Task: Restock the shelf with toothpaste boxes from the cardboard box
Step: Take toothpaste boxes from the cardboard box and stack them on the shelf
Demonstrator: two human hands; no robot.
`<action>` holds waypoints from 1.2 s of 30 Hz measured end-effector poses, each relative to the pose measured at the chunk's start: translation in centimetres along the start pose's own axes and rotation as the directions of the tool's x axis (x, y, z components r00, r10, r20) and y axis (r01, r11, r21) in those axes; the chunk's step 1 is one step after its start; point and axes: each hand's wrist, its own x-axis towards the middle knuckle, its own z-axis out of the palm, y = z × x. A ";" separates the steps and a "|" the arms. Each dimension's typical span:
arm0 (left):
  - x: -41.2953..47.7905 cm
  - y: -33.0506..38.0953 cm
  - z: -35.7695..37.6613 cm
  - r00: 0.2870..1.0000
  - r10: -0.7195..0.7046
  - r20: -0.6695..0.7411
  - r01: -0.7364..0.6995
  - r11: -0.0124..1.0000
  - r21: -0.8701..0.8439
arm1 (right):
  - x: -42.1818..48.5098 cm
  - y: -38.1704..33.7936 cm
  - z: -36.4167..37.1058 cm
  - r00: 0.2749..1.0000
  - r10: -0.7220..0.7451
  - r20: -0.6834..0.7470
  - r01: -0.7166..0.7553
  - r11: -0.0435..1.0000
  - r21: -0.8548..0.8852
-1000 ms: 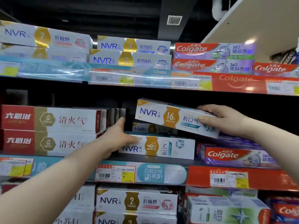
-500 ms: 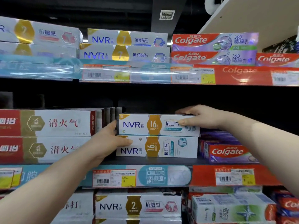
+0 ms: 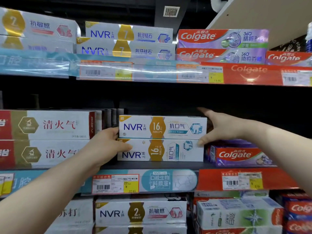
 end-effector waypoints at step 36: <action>6.4 -0.9 2.3 0.941 -0.190 -0.281 0.179 0.982 -0.065 | 5.7 -0.8 3.4 0.989 0.122 -0.082 -0.118 0.991 0.056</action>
